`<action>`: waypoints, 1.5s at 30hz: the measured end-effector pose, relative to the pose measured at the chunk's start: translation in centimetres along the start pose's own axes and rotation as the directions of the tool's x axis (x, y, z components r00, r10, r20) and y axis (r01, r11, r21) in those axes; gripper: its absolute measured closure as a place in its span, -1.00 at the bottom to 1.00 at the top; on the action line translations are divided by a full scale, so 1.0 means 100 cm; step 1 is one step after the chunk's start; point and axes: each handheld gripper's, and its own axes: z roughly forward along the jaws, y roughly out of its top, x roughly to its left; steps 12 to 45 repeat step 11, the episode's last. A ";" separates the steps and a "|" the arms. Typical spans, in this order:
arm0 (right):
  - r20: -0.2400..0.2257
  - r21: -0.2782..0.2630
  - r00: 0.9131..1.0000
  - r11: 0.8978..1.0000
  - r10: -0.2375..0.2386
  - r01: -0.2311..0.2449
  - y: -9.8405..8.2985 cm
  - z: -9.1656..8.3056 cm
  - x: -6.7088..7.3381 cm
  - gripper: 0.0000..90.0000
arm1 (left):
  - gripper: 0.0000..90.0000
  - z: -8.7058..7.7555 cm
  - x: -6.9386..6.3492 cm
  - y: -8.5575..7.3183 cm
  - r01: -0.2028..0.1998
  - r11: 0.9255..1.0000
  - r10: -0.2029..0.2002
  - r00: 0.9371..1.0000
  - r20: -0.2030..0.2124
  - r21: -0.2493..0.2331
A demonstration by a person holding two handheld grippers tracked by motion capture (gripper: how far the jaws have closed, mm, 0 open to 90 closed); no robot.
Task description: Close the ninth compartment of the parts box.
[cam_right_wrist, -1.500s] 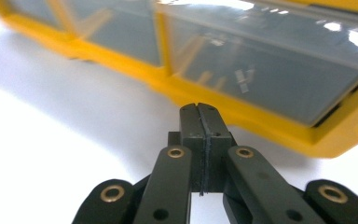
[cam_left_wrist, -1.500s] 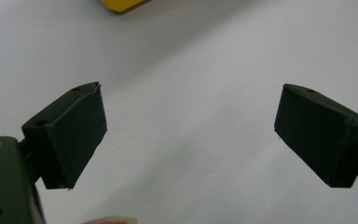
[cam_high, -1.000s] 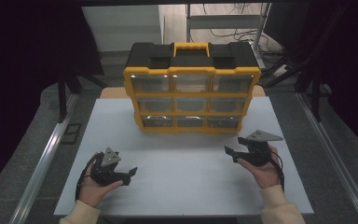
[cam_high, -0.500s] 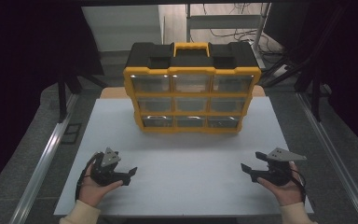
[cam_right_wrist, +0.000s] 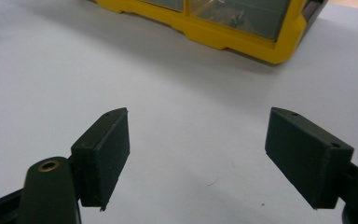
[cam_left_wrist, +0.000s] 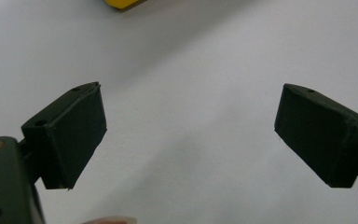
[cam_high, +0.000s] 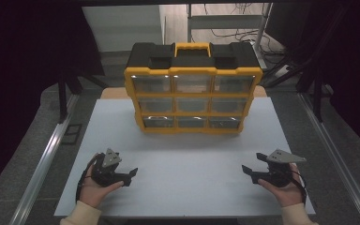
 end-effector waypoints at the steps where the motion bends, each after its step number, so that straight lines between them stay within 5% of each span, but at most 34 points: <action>1: 0.004 -0.005 1.000 1.000 0.003 -0.003 0.000 -0.001 -0.001 -0.49 | -0.79 0.000 0.000 0.000 0.000 1.000 0.000 1.000 0.001 0.001; 45: 0.014 -0.020 1.000 1.000 0.000 0.001 0.002 -0.003 -0.001 -0.49 | -0.80 -0.002 0.000 -0.001 -0.002 1.000 0.002 1.000 -0.005 -0.003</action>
